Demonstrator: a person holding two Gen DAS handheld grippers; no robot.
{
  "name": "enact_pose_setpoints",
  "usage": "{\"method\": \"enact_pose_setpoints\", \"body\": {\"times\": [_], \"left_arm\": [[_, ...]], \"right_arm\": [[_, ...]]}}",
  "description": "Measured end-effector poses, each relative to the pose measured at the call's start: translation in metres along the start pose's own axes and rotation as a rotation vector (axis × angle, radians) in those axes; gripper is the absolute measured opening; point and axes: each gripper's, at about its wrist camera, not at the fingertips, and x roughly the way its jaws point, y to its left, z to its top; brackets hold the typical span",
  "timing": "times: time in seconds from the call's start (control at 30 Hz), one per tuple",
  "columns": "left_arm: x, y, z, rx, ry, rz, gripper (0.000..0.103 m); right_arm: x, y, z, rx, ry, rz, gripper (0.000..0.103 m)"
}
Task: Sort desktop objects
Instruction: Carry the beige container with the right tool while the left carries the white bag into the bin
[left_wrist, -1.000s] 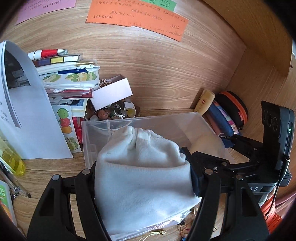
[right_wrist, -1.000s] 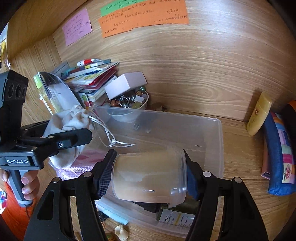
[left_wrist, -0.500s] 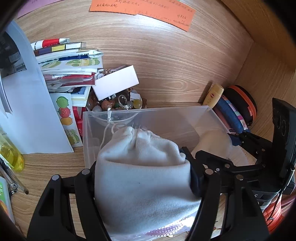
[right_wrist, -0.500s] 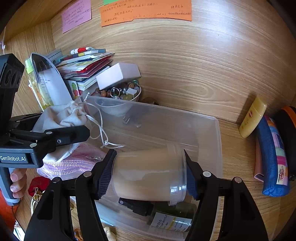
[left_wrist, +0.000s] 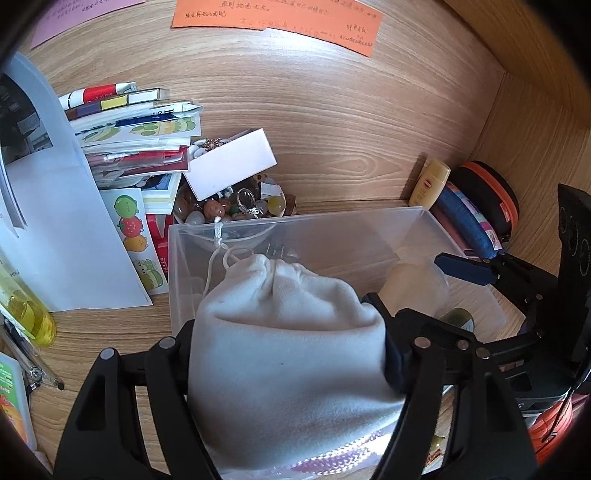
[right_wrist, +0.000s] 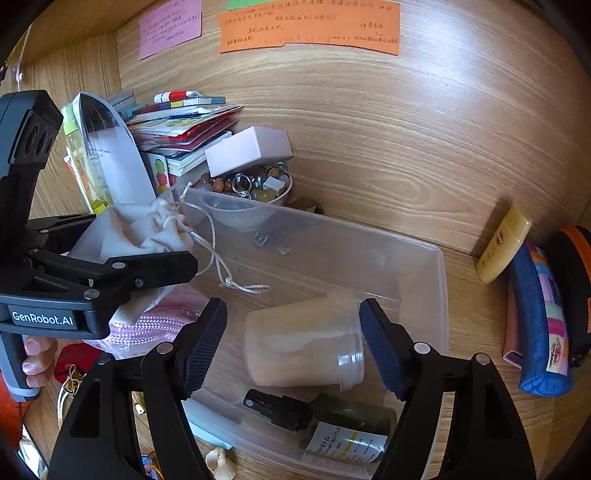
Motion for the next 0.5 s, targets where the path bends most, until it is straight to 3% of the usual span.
{"method": "enact_pose_setpoints", "body": {"times": [0.13,0.23,0.5], "left_arm": [[0.002,-0.004,0.000,0.008,0.015,-0.008,0.084],[-0.002,-0.004,0.002,-0.006,0.020,-0.019,0.091],[-0.038,-0.014,0.004,0.024,-0.042,-0.039,0.093]], "right_arm": [[-0.007,-0.003,0.002,0.002,-0.018,0.015,0.072],[-0.016,-0.003,0.004,-0.008,-0.045,-0.015,0.080],[-0.040,-0.006,0.010,-0.019,-0.073,-0.039,0.083]]}}
